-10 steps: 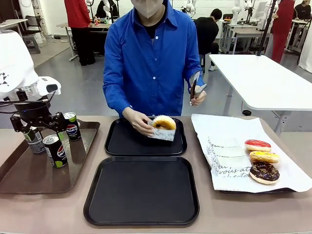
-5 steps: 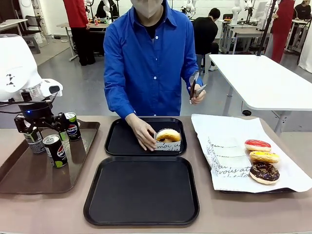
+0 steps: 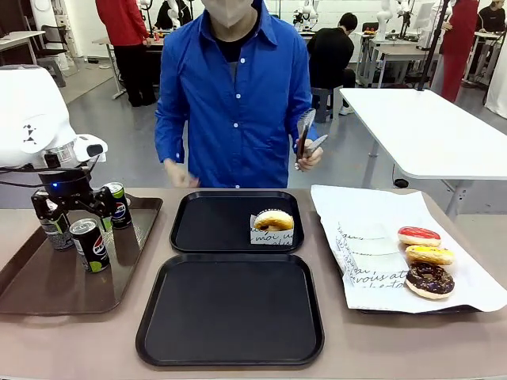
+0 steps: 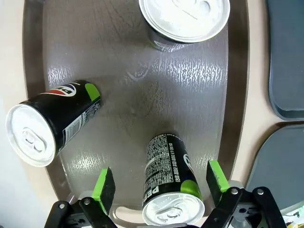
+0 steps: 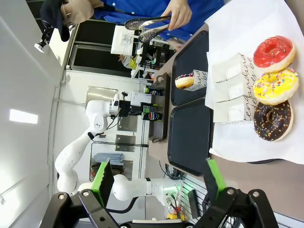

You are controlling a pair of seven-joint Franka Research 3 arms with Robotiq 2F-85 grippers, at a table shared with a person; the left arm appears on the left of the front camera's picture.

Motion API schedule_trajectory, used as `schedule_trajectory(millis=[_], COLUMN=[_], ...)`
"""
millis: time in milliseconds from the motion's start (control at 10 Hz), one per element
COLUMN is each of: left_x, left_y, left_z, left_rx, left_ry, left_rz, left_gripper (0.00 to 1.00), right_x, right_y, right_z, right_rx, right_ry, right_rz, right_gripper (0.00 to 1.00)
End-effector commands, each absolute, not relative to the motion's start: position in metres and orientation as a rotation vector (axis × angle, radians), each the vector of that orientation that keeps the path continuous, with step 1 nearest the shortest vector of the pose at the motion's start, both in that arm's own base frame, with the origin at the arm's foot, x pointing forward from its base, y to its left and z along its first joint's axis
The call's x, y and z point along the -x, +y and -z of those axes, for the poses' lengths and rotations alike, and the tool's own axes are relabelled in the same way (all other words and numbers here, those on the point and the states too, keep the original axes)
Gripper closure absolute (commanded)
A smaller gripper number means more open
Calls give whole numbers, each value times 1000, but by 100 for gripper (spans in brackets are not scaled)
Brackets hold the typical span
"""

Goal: Set up donuts and drinks on trays.
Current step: Pick up one Pepsi coke and place it on the Flat Tray.

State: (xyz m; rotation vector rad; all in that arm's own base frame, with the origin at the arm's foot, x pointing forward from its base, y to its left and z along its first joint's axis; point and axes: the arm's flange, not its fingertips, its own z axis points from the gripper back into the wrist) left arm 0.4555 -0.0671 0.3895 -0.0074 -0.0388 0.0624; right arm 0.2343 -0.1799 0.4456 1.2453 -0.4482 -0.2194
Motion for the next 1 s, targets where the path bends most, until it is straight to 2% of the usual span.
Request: schedule_trajectory(millis=[0,900], left_x=[-458,-439], left_y=[-71,-80], left_z=[-384,-377], left_rx=[8,-16], left_ry=[-23,17], left_rz=[-68,-24], left_gripper=[0,0], right_x=[-236,-236], right_y=[-180,-180], right_z=[-445,-445], right_rx=[-1259,-1259], right_ry=[-459,-459], right_rz=[208,208], right_gripper=[0,0])
